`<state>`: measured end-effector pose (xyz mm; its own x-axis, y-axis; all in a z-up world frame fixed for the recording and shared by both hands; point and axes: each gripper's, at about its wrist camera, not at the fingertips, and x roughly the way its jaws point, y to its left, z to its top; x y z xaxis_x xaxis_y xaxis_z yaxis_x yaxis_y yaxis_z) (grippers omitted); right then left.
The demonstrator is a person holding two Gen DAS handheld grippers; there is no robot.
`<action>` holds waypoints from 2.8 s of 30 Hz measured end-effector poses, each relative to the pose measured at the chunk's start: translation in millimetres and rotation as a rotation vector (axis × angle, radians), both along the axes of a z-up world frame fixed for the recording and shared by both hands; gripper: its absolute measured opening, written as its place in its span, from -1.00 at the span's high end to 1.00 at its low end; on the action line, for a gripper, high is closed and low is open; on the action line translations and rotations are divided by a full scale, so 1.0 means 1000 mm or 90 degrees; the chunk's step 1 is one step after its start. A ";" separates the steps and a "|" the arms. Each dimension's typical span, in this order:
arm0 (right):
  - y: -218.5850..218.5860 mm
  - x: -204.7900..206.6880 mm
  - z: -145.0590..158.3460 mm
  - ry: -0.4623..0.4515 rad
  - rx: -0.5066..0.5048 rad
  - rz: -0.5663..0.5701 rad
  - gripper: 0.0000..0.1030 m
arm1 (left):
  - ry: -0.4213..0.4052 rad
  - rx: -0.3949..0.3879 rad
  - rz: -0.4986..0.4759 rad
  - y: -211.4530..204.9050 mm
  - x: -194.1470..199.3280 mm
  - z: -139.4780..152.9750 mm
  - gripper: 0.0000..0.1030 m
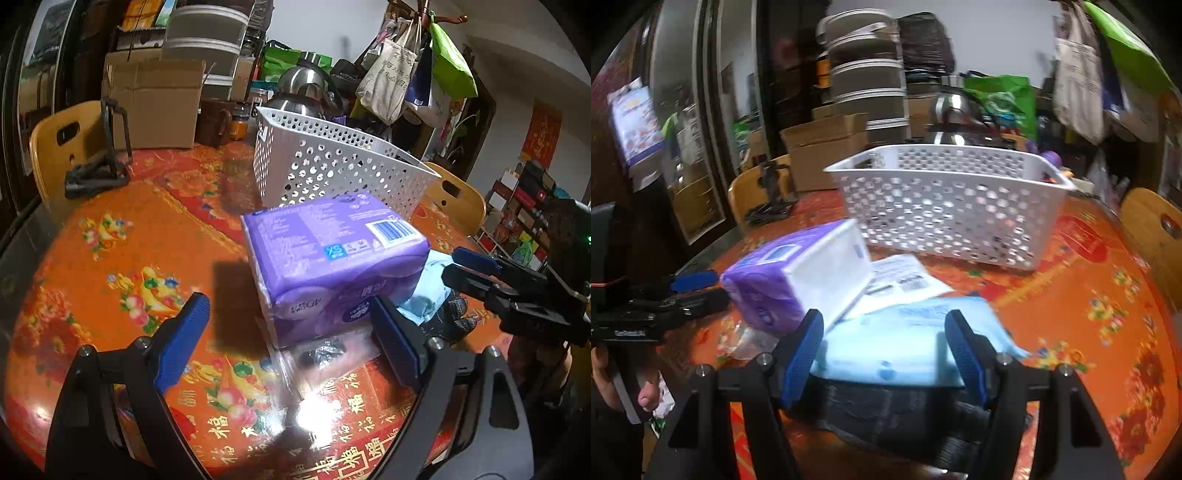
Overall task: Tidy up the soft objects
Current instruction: 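Reach both tools to the purple tissue pack and clamp its sides, then lift the purple tissue pack with both tools and carry it toward the basket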
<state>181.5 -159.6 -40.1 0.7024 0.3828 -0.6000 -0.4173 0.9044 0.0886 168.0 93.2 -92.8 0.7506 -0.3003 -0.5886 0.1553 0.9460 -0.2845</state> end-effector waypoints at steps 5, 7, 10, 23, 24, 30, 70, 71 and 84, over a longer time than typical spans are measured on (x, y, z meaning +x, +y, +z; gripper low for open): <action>0.024 0.002 0.000 -0.015 -0.022 0.043 -0.32 | 0.001 -0.012 0.002 0.003 0.006 -0.003 -0.68; 0.029 0.003 -0.002 -0.015 -0.022 0.056 -0.22 | 0.001 -0.016 -0.002 0.003 0.009 -0.004 -0.66; 0.037 0.005 -0.004 -0.009 -0.025 0.074 -0.13 | 0.008 -0.020 -0.007 0.004 0.014 -0.007 -0.40; 0.064 0.014 -0.010 0.010 -0.035 0.147 0.37 | 0.003 -0.028 -0.044 -0.005 0.024 -0.006 -0.07; 0.065 0.014 -0.010 0.006 -0.039 0.148 0.38 | 0.003 -0.037 -0.044 -0.003 0.024 -0.006 -0.03; 0.059 0.019 -0.010 0.013 -0.027 0.154 0.45 | 0.006 -0.025 -0.045 -0.003 0.025 -0.004 0.05; 0.070 0.022 0.005 -0.039 -0.095 0.185 0.38 | 0.015 -0.011 -0.032 -0.024 0.034 0.003 -0.09; 0.067 0.020 0.007 -0.042 -0.094 0.180 0.38 | 0.011 -0.010 -0.033 -0.026 0.031 0.007 -0.09; 0.027 0.000 0.045 -0.084 -0.054 0.121 0.39 | -0.051 0.012 -0.061 -0.064 0.024 0.071 -0.07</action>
